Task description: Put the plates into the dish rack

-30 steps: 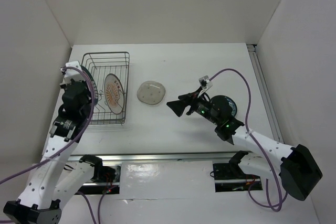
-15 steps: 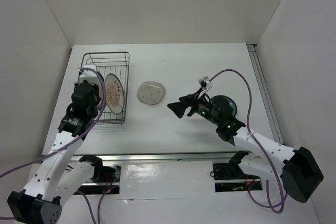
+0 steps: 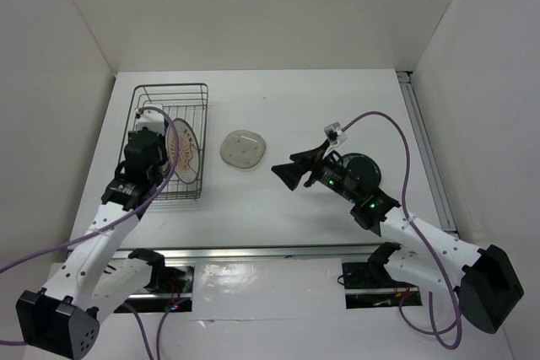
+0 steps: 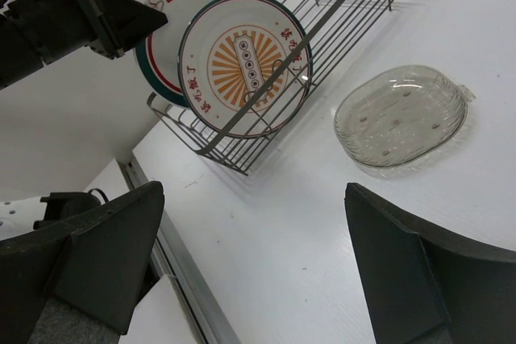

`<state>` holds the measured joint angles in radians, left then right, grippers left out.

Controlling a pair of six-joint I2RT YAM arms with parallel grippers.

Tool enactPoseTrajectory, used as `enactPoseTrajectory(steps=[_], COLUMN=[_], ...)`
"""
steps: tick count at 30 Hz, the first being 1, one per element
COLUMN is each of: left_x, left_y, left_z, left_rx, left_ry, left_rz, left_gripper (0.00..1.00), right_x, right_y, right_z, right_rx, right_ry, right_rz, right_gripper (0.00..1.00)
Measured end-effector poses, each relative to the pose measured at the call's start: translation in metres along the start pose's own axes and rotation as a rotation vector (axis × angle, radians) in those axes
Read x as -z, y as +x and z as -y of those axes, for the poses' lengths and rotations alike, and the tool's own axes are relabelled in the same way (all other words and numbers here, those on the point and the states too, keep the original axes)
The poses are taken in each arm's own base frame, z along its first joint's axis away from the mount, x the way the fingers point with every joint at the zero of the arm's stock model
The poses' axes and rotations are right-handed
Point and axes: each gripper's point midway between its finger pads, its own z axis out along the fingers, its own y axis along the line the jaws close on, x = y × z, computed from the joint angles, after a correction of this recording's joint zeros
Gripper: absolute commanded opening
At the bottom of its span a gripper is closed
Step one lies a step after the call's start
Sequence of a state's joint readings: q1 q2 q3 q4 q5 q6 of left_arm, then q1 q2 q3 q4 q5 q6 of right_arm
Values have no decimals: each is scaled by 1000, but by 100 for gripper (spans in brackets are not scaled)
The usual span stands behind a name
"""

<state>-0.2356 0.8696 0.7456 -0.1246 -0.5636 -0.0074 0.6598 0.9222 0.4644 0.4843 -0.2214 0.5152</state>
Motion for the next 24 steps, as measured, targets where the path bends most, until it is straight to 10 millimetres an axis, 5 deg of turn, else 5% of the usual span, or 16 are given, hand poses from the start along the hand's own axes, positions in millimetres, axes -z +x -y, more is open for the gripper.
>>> enactPoseTrajectory(steps=[3, 5, 17, 20, 21, 24], left_x=[-1, -3, -5, -3, 0, 15], left_y=[1, 3, 2, 1, -1, -11], left_z=[2, 4, 7, 3, 0, -15], left_rx=[5, 7, 52, 59, 71, 139], left_ry=[4, 7, 11, -9, -22, -59], left_rz=[3, -2, 8, 11, 16, 57], left_gripper=[13, 28, 47, 73, 94, 100], right_x=[0, 0, 5, 6, 6, 4], right_y=[0, 0, -7, -2, 0, 10], right_z=[1, 1, -4, 0, 4, 21], right_rx=[0, 1, 14, 11, 9, -1], right_ry=[2, 1, -9, 6, 25, 98], right_rz=[1, 0, 22, 13, 6, -20], right_gripper=[100, 100, 100, 100, 100, 100])
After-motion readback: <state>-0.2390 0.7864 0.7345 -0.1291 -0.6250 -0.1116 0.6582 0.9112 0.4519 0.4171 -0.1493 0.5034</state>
